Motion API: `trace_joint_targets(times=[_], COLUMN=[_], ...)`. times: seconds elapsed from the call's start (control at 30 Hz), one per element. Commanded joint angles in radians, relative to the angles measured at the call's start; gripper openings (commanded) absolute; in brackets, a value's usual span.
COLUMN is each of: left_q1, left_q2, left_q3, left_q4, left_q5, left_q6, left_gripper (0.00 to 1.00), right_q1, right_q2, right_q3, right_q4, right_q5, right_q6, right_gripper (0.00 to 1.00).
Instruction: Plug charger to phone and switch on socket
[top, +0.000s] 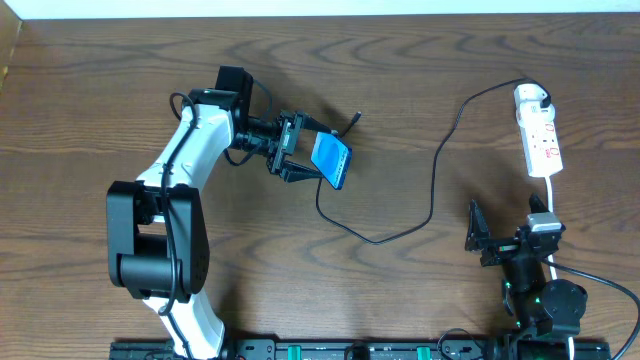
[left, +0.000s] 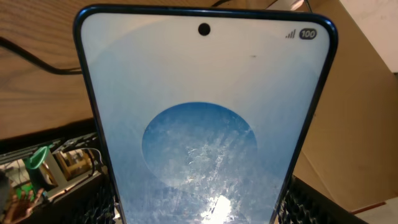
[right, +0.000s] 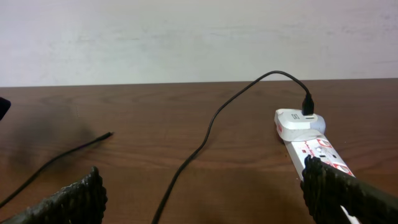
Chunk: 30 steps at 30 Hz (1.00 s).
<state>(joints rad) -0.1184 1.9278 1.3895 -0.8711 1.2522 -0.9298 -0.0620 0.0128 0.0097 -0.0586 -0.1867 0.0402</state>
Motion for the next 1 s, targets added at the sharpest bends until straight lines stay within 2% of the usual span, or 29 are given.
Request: trace_joint_targets(times=[0.0, 0.97], left_q1=[0.006, 0.060], left_q2=[-0.034, -0.034], left_q3=[0.003, 0.002], left_q4=[-0.003, 0.025], left_q5=[0.050, 0.045], left_q6=[-0.019, -0.018], left_gripper=[0.73, 0.73], right_q1=[0.004, 0.004], right_q2=[-0.002, -0.002], right_q3=[-0.004, -0.004], right_q4=[0.000, 0.000], right_q5=[0.000, 0.001], right_q6=[0.003, 0.003], right_gripper=[0.99, 0.99])
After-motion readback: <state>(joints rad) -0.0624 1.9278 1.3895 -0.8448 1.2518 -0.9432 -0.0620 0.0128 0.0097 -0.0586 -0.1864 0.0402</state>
